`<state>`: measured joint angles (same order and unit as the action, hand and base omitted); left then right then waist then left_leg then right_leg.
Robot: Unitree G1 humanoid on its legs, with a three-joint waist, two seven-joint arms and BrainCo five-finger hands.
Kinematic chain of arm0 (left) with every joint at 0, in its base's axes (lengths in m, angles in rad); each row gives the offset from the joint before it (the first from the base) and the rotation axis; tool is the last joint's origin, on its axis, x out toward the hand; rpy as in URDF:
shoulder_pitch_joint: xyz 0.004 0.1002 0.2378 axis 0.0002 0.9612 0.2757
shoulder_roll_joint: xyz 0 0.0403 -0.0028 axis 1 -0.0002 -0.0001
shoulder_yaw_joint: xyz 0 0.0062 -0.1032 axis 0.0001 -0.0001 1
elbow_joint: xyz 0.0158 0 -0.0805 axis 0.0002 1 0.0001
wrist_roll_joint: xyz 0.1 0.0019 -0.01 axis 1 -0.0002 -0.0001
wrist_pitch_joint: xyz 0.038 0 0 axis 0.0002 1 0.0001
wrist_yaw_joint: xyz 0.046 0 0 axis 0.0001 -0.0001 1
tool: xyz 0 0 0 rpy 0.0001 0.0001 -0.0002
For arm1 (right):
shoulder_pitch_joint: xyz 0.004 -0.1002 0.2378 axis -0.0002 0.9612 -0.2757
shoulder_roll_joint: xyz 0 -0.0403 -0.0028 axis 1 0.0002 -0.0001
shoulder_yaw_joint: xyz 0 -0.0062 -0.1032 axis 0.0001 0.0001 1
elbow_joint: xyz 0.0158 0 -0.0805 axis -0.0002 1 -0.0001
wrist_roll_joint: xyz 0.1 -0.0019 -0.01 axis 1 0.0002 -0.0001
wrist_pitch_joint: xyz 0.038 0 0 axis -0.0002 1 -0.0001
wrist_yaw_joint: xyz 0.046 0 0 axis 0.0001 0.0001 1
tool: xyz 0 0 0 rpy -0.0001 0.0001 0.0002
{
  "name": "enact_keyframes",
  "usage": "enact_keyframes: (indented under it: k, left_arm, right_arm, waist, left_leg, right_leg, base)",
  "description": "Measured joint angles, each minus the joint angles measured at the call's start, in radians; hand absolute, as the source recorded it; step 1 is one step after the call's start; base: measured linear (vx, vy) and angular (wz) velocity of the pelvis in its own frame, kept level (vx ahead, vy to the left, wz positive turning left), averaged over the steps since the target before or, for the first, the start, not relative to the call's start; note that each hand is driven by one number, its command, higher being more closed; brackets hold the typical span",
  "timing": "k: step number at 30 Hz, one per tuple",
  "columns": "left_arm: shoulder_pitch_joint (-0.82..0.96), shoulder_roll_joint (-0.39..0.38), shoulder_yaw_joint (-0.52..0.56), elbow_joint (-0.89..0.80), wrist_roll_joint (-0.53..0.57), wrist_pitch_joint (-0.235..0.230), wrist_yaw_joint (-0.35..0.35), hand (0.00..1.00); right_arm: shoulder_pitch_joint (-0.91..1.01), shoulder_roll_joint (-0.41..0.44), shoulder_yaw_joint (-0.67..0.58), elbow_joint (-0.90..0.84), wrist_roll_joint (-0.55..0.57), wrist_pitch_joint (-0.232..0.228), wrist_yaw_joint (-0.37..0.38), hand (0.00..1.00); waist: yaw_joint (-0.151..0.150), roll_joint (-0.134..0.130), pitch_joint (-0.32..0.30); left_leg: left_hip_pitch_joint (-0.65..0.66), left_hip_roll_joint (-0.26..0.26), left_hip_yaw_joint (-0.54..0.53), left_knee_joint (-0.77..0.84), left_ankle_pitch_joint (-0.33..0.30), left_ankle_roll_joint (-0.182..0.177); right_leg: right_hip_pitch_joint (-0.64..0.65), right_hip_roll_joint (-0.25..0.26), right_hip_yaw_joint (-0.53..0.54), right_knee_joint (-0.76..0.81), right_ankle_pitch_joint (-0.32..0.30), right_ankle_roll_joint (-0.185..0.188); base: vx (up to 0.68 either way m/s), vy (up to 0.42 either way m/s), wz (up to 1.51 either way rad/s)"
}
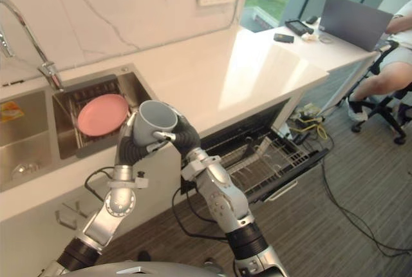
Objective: Walk over to the sink, pick up the cup, carry it to the dishwasher, place the cup inside the dishwasher, then close the dishwasher door
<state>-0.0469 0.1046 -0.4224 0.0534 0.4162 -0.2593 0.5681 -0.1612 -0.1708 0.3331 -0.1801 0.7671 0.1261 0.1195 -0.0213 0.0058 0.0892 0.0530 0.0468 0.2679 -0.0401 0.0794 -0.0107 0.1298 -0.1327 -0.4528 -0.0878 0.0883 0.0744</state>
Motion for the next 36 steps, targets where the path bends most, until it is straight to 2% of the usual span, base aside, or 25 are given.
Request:
enact_keyframes:
  k: [8,9,12,16,23,25,28,33,36]
  left_arm:
    - [0.000,0.004,-0.001,0.000,0.000,0.000,0.000,1.00]
    - [0.000,0.004,-0.001,-0.001,0.000,0.000,0.000,0.00]
    - [0.000,0.006,-0.014,-0.006,0.000,-0.007,0.001,0.00]
    - [0.000,0.006,-0.026,-0.010,0.000,-0.025,0.001,0.00]
    - [0.000,0.001,-0.052,-0.031,0.000,-0.021,0.041,0.00]
    - [0.001,-0.003,-0.052,-0.036,0.000,-0.006,0.060,0.00]
    - [0.007,-0.007,-0.041,-0.036,-0.001,0.022,0.091,0.00]
    - [0.053,-0.013,0.065,-0.035,-0.019,0.052,0.151,0.00]
    - [0.059,-0.016,0.107,-0.031,-0.045,0.064,0.160,0.00]
  right_arm:
    - [0.000,-0.001,0.013,0.001,0.013,-0.007,-0.021,1.00]
    - [0.000,-0.003,0.018,0.002,0.013,-0.016,-0.024,1.00]
    - [0.000,-0.004,0.030,0.005,0.015,-0.065,-0.037,1.00]
    - [-0.001,-0.002,0.038,0.006,0.053,-0.170,-0.043,1.00]
    - [-0.018,0.013,0.033,0.004,0.073,-0.249,-0.077,1.00]
    - [-0.028,0.032,0.012,0.000,0.088,-0.273,-0.080,1.00]
    - [-0.048,0.063,-0.041,-0.012,0.113,-0.332,-0.088,1.00]
    - [-0.048,0.069,-0.179,-0.090,0.150,-0.451,-0.144,1.00]
    - [-0.047,0.062,-0.255,-0.100,0.157,-0.490,-0.163,1.00]
  waist:
    - [0.001,0.013,-0.008]
    - [0.002,0.013,-0.008]
    - [0.005,0.013,-0.008]
    - [0.008,0.018,-0.011]
    - [0.009,0.031,-0.020]
    - [0.010,0.031,-0.020]
    - [0.011,0.031,-0.020]
    - [0.012,0.031,-0.019]
    - [0.011,0.031,-0.019]
  left_leg:
    - [-0.001,0.000,-0.022,0.001,0.003,-0.003]
    - [-0.002,0.000,-0.023,0.001,0.004,-0.003]
    - [-0.003,-0.001,-0.023,0.001,0.004,-0.003]
    - [-0.004,-0.001,-0.024,0.001,0.004,-0.003]
    - [-0.005,-0.001,-0.026,0.000,0.005,-0.004]
    - [-0.005,-0.001,-0.027,0.000,0.005,-0.004]
    - [-0.005,-0.001,-0.027,0.000,0.005,-0.004]
    - [-0.004,-0.001,-0.026,-0.002,0.005,-0.004]
    - [-0.004,-0.001,-0.025,-0.004,0.005,-0.004]
  right_leg:
    - [0.008,0.001,-0.017,0.000,-0.001,0.001]
    - [0.008,0.001,-0.018,0.000,-0.001,0.001]
    - [0.008,0.001,-0.019,0.000,-0.004,-0.005]
    - [0.008,0.001,-0.020,0.000,-0.004,-0.005]
    - [0.008,0.001,-0.021,0.000,-0.004,-0.003]
    - [0.008,0.001,-0.022,0.000,-0.004,-0.003]
    - [0.008,0.001,-0.022,0.000,-0.005,-0.004]
    - [0.008,0.001,-0.022,0.000,-0.008,0.001]
    - [0.007,0.001,-0.021,0.000,-0.008,0.001]
  base:
    - [0.00,0.003,0.06]
    - [0.01,0.013,0.03]
    - [0.00,0.000,0.00]
    - [0.00,0.000,0.00]
    - [0.01,0.003,0.00]
    - [0.00,0.000,0.00]
    - [0.00,0.000,0.00]
    - [0.00,0.000,0.00]
    - [0.00,0.000,0.00]
